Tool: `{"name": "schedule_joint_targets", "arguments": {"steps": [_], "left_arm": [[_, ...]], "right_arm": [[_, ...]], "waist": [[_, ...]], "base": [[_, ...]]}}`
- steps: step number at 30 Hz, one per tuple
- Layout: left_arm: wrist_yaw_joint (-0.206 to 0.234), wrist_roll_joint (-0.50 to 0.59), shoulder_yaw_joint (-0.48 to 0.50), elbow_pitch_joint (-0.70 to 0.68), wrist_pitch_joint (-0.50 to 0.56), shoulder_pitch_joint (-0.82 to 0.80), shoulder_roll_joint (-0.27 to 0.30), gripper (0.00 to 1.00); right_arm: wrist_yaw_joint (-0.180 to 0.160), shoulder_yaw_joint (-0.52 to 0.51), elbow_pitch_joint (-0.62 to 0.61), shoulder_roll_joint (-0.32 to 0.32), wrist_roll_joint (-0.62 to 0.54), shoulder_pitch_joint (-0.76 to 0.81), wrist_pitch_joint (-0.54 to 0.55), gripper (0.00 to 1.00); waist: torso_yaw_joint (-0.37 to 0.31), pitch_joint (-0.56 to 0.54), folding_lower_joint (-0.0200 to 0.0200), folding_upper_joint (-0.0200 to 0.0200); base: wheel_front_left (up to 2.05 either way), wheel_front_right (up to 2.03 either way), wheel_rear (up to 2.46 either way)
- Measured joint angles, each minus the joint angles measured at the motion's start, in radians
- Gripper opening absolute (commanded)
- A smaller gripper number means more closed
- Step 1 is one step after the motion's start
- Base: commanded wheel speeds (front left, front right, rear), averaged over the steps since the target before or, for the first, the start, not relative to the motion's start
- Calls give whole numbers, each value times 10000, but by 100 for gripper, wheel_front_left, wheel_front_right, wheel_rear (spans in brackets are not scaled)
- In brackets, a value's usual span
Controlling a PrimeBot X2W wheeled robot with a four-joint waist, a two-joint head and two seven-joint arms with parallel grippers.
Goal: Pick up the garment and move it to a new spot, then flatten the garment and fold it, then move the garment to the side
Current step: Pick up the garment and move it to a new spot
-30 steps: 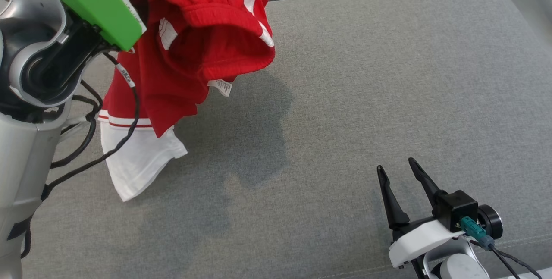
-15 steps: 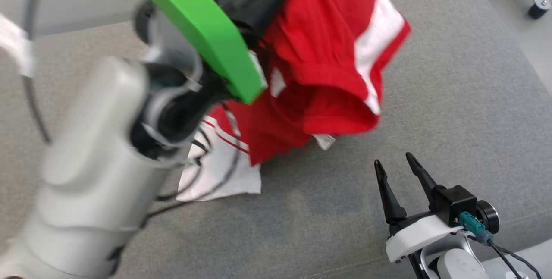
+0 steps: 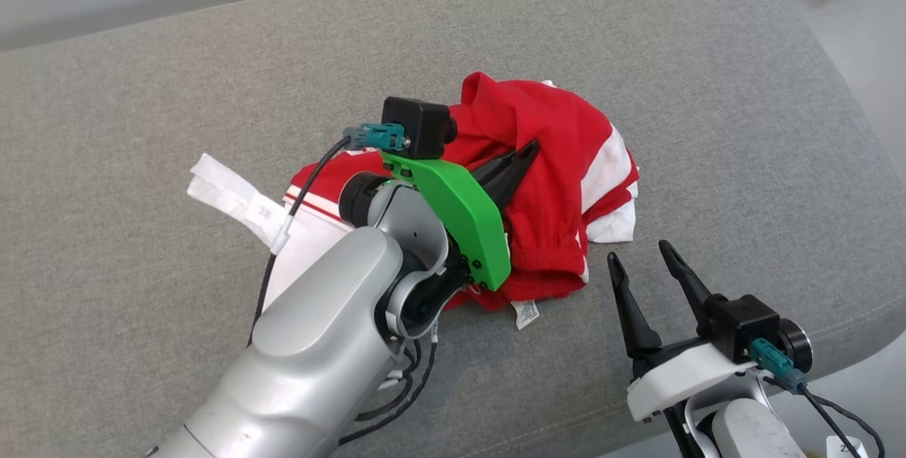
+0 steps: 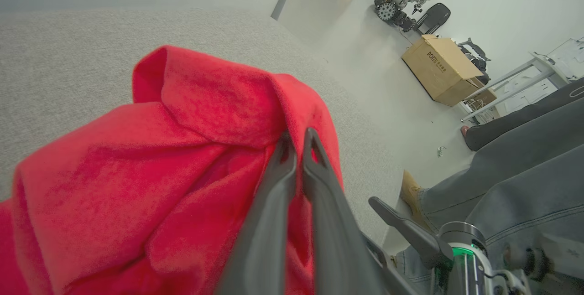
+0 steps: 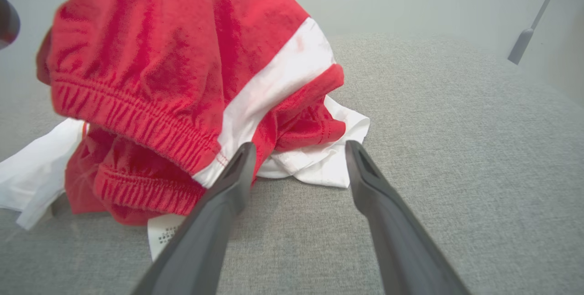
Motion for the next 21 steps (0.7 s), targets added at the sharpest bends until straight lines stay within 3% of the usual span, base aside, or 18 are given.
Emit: {"name": "schedule_joint_targets", "arguments": {"steps": [3,4,6,12,18,21], "left_arm": [[-127,157,-209,510,-138,-3,-33,0],[-222,313,-293,830,-288,-31,-31,26],[-299,433,-349,894,-351,-70,-25,97],[-316,596,-226,334,-612,-46,518,100],[295,410,280,-142,-198,633,2144,100],[355,107,581,161,-79,875,2581,100]], "right_arm": [[0,-33,-2,0,0,-28,2,100],[0,-102,-21,0,-10,-36,2,100],[-2,-140,-29,-2,-35,-37,2,100],[0,-274,-42,2,-77,-6,2,100],[0,-389,-79,2,-144,73,2,100],[0,-364,-81,2,-182,68,2,100]], "waist": [[-27,64,0,0],[-10,95,0,0],[18,98,0,0],[198,38,0,0],[433,-17,0,0],[547,12,0,0]], "base": [[0,0,0],[0,0,0],[0,0,0],[0,0,0],[0,0,0],[0,0,0]]}}
